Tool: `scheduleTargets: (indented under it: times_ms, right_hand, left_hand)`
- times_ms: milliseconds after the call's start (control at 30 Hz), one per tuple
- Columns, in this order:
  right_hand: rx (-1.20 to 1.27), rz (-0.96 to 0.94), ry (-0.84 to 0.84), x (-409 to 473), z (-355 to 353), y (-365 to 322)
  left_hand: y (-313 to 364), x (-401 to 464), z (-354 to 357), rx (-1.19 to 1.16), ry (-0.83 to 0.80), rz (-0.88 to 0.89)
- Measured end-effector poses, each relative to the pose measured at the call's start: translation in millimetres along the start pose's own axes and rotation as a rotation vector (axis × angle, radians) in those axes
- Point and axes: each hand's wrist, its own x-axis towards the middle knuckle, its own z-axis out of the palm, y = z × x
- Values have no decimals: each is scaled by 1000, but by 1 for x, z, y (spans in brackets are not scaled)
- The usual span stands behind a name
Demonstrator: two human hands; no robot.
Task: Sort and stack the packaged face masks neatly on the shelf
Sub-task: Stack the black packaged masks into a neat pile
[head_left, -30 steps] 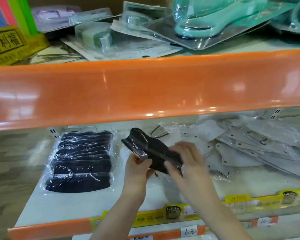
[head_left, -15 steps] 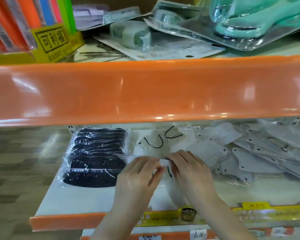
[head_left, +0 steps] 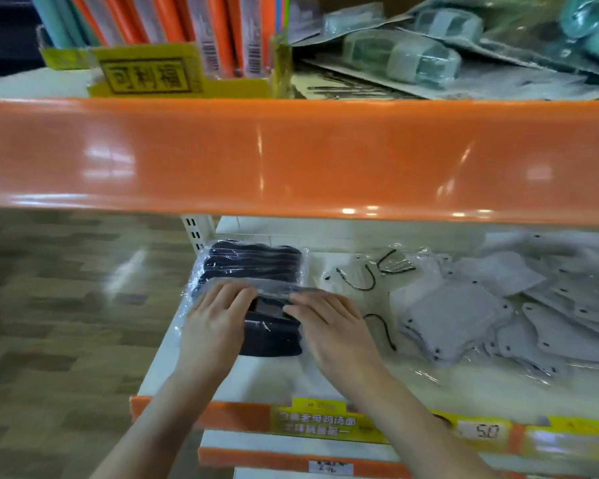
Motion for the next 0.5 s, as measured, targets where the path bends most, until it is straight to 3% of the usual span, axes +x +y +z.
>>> scheduleTargets:
  times_ms: [133, 400, 500]
  right_hand:
    - [-6, 26, -159, -15, 29, -15]
    - [13, 101, -264, -29, 42, -33]
    - [-5, 128, -318, -28, 46, -39]
  left_hand:
    - [-24, -30, 10, -25, -40, 28]
    - [-33, -60, 9, -116, -163, 28]
    - [-36, -64, 7, -122, -289, 6]
